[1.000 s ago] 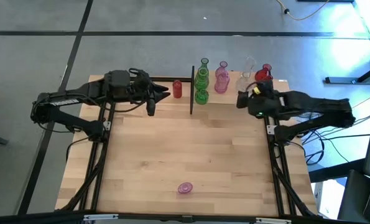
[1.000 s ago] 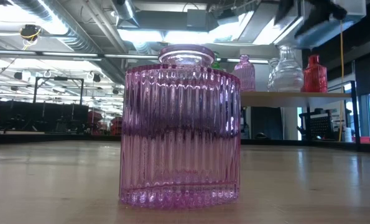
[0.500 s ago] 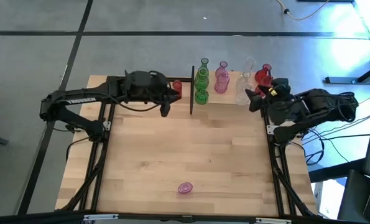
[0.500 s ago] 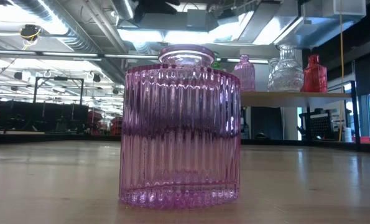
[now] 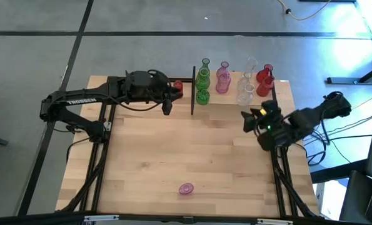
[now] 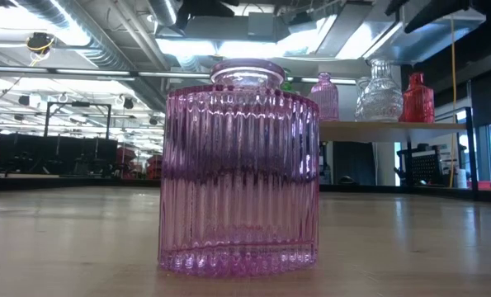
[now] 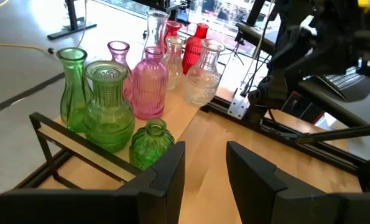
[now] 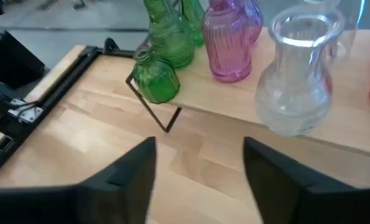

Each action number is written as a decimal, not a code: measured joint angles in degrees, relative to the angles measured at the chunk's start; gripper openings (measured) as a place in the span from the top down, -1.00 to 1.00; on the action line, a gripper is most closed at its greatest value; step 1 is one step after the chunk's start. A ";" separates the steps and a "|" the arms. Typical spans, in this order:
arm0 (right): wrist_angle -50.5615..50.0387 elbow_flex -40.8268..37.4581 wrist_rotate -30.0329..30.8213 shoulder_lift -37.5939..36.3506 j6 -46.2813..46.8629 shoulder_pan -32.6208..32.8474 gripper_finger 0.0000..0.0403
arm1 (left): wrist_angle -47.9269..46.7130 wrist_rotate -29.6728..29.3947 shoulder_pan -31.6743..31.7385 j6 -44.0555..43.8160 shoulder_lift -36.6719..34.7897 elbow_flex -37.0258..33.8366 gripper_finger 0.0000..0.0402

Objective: Sort vases onto shelf
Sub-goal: Put the transparent vase on the shelf aligned with the other transparent vases

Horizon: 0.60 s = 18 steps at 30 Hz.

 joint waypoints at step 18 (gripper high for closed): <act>6.99 -12.41 8.53 11.69 9.73 -1.62 0.98 | 0.01 0.81 0.00 3.50 0.00 0.00 0.44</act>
